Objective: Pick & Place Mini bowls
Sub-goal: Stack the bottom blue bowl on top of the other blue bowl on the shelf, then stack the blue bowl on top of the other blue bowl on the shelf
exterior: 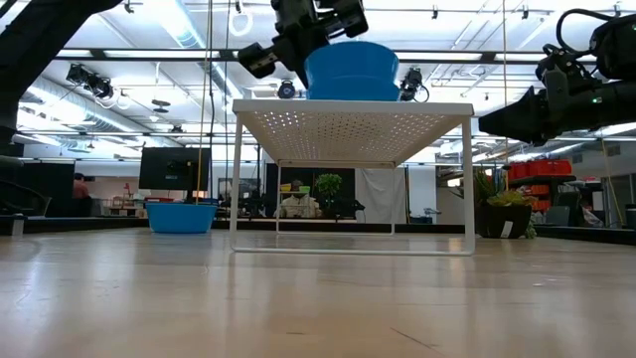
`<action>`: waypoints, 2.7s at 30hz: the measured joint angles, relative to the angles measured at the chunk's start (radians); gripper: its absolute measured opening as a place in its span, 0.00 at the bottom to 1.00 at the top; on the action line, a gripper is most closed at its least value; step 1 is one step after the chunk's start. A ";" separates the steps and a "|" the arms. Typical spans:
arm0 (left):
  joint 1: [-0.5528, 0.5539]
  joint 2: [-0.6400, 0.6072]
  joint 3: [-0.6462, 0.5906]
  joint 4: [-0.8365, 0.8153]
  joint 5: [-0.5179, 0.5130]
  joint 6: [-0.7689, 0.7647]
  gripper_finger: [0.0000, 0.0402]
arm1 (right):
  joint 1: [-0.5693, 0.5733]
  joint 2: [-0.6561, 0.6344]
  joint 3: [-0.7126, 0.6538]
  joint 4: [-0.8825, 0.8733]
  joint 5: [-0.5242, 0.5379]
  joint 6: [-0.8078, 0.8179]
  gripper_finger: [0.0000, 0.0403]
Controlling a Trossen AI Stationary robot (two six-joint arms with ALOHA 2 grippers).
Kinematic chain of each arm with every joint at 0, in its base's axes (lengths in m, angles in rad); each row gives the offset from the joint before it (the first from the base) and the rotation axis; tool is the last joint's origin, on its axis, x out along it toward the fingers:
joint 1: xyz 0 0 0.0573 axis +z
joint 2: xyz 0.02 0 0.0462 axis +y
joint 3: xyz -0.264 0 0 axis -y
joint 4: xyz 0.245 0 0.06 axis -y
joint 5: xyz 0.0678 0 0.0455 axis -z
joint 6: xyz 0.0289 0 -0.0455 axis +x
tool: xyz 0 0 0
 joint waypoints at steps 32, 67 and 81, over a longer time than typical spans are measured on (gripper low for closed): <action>-0.025 -0.004 0.000 0.028 0.030 -0.002 0.38 | 0.000 0.000 0.000 0.000 -0.002 0.000 0.42; -0.063 -0.177 0.000 -0.132 -0.193 0.407 0.35 | 0.000 0.000 0.000 0.000 -0.003 0.000 0.42; -0.054 -0.198 -0.051 -0.130 -0.213 0.567 0.35 | 0.000 0.000 0.000 0.000 -0.003 0.000 0.42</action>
